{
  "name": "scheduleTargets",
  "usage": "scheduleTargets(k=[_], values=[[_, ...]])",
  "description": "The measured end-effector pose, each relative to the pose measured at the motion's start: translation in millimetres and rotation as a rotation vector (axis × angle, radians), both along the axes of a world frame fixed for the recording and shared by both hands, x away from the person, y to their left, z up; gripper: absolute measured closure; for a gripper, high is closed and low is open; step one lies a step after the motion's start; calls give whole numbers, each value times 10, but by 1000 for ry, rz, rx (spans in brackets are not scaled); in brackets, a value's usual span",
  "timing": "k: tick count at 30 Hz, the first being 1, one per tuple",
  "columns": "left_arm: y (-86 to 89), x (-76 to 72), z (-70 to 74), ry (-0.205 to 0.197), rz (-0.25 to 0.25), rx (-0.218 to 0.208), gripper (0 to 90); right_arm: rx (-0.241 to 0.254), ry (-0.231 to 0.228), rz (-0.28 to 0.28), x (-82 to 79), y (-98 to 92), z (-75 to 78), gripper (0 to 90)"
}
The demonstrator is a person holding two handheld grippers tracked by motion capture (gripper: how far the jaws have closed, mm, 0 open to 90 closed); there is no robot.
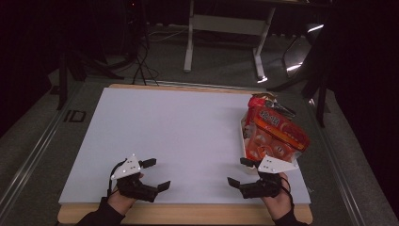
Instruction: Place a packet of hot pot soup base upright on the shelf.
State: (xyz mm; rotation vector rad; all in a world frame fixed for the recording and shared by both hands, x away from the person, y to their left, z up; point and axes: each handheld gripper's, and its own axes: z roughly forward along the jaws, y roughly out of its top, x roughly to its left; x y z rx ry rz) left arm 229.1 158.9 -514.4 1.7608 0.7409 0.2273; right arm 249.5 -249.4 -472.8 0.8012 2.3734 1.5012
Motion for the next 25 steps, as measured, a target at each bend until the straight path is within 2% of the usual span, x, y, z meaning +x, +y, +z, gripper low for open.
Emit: scheduleTargets(k=[4, 11, 16, 25], values=[[-12, -5, -15, -4, -5, 10, 24, -14, 4, -5, -9, -41, -39, 138], [-18, -17, -25, -11, -8, 10, 24, 10, 22, -2, 3, -74, -82, 137], [-6, -10, -40, -7, -2, 1, 24, 45, 27, 5, 16, -90, -78, 136], [-19, -9, -55, -5, -8, 10, 24, 33, 22, -4, 28, -90, -86, 137]])
